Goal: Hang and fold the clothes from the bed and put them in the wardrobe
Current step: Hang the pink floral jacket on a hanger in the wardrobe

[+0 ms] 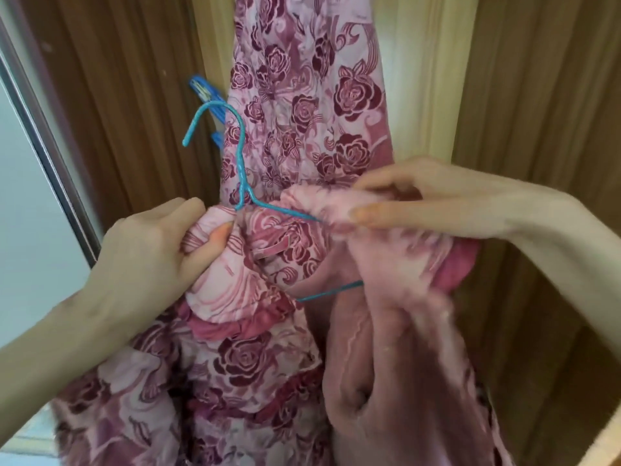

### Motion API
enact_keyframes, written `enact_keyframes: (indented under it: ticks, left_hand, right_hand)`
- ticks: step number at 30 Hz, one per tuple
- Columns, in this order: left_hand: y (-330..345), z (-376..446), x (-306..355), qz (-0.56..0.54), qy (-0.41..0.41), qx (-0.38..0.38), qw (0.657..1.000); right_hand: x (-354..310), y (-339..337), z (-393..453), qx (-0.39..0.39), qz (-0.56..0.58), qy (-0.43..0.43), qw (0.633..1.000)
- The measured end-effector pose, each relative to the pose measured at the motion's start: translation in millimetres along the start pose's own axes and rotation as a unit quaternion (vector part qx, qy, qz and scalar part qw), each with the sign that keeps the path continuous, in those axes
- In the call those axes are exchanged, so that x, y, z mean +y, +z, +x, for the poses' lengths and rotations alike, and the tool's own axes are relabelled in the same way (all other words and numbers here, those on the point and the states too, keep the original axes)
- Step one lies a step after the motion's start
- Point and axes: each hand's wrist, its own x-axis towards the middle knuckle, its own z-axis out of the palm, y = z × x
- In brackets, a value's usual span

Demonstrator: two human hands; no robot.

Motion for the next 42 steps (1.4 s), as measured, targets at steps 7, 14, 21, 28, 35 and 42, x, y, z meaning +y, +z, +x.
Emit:
enact_keyframes:
  ticks: [7,14,21,28,35,42]
  left_hand:
    - [-9.7,4.6,14.7,-0.082,-0.019,0.042,0.996]
    - [-13.2,33.8,31.0,-0.131,-0.006,0.008,0.991]
    - [-9.5,65.9,26.7,-0.263,0.002,-0.089,0.961]
    - [38.1,80.8,60.6,-0.373,0.033,-0.154,0.914]
    - [38.8,117.0,141.5,-0.382,0.116,-0.096,0.912]
    - [47.5,128.6,183.7,-0.404,0.202,-0.050,0.891]
  right_hand:
    - [25.3,24.7,-8.0,0.110,-0.053,-0.087,0.989]
    - [17.7,28.7,-14.6,0.153,-0.074,-0.036,0.985]
    - [-6.0,-18.4,-70.8,0.279,-0.120,-0.006,0.953]
    - [-17.7,-43.8,-145.6,0.365,-0.171,0.105,0.909]
    - [-42.1,-41.0,-163.6,0.349,-0.188,0.128,0.909]
    - [-67.2,-60.4,-202.6,0.251,-0.286,0.177,0.908]
